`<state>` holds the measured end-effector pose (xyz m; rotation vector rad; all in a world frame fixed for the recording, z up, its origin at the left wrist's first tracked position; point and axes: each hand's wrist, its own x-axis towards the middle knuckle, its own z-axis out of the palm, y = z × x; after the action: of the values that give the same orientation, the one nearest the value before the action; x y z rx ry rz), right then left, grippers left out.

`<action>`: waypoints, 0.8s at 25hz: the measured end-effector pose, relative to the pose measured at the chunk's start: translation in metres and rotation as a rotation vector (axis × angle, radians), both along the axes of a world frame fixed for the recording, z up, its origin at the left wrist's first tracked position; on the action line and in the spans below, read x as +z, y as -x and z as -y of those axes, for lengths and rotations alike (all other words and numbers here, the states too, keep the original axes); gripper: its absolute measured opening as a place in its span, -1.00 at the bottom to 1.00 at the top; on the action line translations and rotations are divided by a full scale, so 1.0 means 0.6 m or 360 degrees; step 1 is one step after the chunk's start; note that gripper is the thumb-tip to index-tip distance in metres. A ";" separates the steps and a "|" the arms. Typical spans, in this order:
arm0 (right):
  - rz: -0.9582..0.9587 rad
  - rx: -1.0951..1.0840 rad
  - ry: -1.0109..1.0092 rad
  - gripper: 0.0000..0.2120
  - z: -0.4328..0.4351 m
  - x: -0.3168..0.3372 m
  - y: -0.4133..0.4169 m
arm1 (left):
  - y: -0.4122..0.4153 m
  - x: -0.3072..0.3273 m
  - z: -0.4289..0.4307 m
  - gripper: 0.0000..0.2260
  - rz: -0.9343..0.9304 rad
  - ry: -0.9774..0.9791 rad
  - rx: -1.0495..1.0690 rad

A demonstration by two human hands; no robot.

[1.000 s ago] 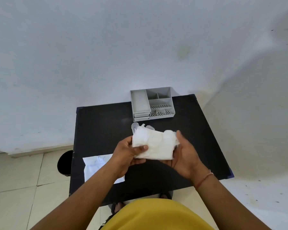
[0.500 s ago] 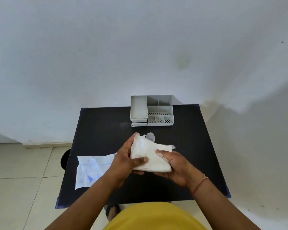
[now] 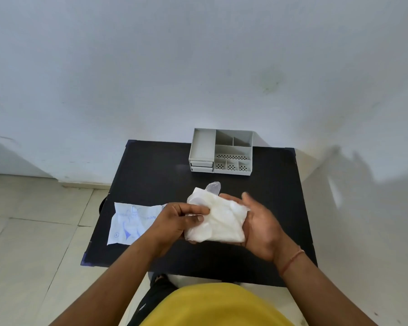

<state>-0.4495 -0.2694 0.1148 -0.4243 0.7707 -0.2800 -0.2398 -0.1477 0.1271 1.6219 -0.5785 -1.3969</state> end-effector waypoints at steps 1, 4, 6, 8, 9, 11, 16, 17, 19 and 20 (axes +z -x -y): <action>0.0103 -0.0034 -0.0196 -0.40 0.005 0.000 0.003 | -0.002 0.005 0.001 -0.82 0.0017 0.0004 0.0012; 0.0232 -0.0101 -0.0384 -0.33 0.006 -0.006 -0.001 | -0.013 0.019 0.003 -0.82 0.0015 0.0039 0.0050; 0.0179 -0.0043 -0.0327 -0.42 -0.001 -0.005 -0.010 | -0.015 0.026 0.006 -0.81 0.0041 0.0051 0.0073; 0.0087 0.0121 -0.0176 -0.53 -0.001 0.002 -0.018 | -0.013 0.028 0.010 -0.80 0.0120 0.0040 0.0045; 0.0019 0.0208 -0.0063 -0.56 0.000 0.006 -0.021 | -0.012 0.029 0.011 -0.79 0.0159 0.0038 0.0015; -0.0100 0.0292 0.0148 -0.60 0.007 0.004 -0.031 | -0.008 0.032 0.013 -0.74 0.0202 0.0100 0.0003; -0.0081 0.0089 0.0090 -0.44 0.030 -0.008 -0.053 | -0.014 0.057 0.036 -0.60 0.0115 0.0151 0.0454; -0.0046 0.0069 0.0073 -0.45 0.034 -0.009 -0.057 | -0.024 0.064 0.044 -0.57 0.0030 0.0055 0.0503; 0.0029 0.0089 0.0092 -0.52 0.037 -0.005 -0.062 | -0.048 0.069 0.058 -0.42 -0.0163 -0.0197 0.0403; 0.0046 0.0118 0.0121 -0.57 0.038 -0.004 -0.066 | -0.059 0.069 0.064 -0.38 -0.0218 -0.0297 0.0290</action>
<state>-0.4098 -0.2919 0.1126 -0.5181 0.7163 -0.2461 -0.2042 -0.1859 0.1683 1.6630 -0.2196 -1.4453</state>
